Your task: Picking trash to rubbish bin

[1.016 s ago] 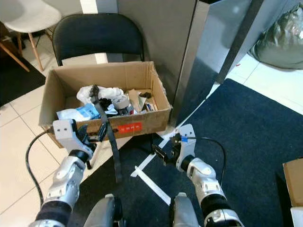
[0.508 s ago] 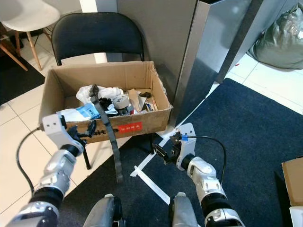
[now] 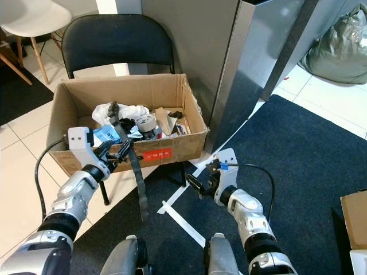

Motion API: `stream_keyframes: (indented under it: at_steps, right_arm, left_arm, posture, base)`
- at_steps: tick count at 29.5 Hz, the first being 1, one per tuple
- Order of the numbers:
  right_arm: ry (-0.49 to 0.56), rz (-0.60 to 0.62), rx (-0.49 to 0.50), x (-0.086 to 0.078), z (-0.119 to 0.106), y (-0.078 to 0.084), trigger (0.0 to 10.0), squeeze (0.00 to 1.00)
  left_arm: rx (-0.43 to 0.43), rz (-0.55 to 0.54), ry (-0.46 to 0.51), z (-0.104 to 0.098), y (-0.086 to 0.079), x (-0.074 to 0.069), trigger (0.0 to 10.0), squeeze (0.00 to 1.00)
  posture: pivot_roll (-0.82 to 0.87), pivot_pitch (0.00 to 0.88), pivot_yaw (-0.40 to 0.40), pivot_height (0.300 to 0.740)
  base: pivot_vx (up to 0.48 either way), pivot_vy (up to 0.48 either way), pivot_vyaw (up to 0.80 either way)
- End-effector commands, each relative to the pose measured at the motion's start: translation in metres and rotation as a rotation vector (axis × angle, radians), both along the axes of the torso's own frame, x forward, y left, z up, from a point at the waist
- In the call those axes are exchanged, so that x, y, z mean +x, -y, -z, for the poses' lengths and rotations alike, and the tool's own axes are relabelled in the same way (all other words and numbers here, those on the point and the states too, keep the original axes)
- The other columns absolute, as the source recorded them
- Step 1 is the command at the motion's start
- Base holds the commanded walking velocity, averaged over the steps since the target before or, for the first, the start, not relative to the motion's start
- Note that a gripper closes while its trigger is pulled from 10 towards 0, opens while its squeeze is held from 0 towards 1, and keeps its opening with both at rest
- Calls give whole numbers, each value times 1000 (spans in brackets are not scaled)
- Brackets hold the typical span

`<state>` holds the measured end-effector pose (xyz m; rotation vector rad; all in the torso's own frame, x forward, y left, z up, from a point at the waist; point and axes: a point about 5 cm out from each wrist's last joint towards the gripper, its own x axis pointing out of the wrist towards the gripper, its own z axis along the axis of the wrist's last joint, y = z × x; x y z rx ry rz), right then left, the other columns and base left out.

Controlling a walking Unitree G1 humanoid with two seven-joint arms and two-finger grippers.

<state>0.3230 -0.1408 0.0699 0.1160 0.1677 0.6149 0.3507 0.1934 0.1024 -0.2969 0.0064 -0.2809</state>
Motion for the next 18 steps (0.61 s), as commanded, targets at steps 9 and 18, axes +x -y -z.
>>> stream_keyframes:
  at_steps: [9, 18]
  right_arm:
    - [-10, -1, -15, -2, 1, 5, 10000, 0]
    - [-8, 0, -13, -1, 0, 4, 10000, 0]
  left_arm:
    - [41, -18, -127, 15, 11, 3, 10000, 0]
    - [168, 45, -185, 14, 22, 11, 10000, 0]
  posture:
    - [-13, 175, -50, 630]
    - [-15, 179, -49, 630]
  base:
    - [0, 0, 0]
    - [0, 0, 0]
